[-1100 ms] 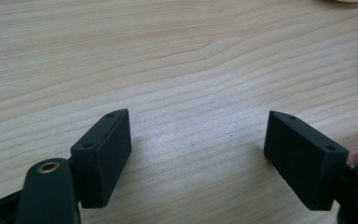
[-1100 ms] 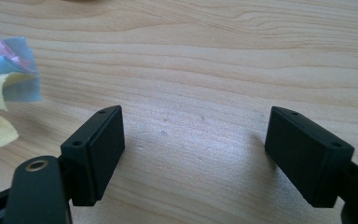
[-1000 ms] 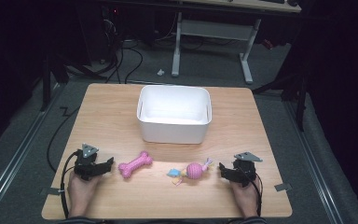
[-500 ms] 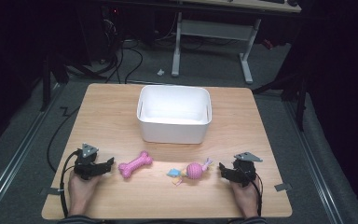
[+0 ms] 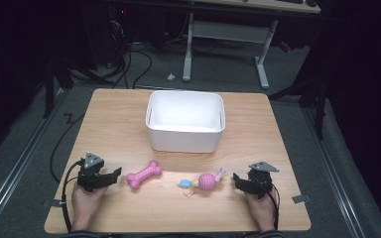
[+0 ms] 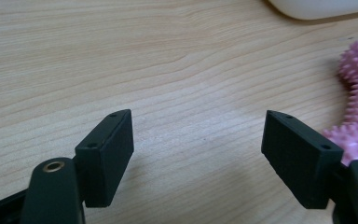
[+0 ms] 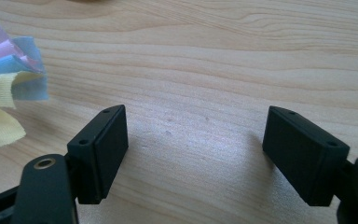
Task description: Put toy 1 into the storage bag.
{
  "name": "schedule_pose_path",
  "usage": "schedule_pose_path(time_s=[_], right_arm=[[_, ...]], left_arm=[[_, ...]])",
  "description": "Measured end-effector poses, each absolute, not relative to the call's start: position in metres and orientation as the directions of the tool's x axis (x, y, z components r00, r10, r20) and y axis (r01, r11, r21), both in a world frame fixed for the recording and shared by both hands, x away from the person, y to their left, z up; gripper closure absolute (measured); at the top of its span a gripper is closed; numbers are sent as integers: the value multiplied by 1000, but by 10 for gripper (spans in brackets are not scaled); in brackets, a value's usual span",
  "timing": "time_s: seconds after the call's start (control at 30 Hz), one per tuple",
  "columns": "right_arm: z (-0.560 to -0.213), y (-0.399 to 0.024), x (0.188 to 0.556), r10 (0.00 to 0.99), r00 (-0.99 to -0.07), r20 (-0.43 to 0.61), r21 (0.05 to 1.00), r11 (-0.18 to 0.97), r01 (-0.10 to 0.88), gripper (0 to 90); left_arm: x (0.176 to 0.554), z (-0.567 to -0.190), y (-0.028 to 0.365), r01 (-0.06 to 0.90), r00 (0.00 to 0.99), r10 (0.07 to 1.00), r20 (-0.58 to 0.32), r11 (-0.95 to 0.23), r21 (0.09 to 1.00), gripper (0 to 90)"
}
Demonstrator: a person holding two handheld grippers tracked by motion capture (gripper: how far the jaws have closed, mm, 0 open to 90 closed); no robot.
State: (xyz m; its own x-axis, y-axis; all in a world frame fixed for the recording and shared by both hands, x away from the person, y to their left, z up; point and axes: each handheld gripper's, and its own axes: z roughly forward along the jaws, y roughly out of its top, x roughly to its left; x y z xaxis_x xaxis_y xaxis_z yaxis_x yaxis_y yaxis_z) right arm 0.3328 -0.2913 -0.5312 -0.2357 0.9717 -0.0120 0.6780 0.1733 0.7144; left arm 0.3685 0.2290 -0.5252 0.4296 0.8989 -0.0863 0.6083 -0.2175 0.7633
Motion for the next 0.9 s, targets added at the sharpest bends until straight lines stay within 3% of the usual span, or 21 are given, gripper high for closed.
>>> schedule_pose_path(time_s=[0.23,0.47,0.9], right_arm=[[-531,-291,333,972,-236,-15,715,176,677,227],[-531,-291,333,971,-237,-17,716,177,675,227],[-531,-291,333,971,-238,-17,716,178,675,227]], left_arm=[[360,-511,229,598,458,881,-124,-201,776,286],[351,-496,222,555,513,852,-106,-235,798,287],[352,-467,188,535,638,767,-68,-378,756,282]])
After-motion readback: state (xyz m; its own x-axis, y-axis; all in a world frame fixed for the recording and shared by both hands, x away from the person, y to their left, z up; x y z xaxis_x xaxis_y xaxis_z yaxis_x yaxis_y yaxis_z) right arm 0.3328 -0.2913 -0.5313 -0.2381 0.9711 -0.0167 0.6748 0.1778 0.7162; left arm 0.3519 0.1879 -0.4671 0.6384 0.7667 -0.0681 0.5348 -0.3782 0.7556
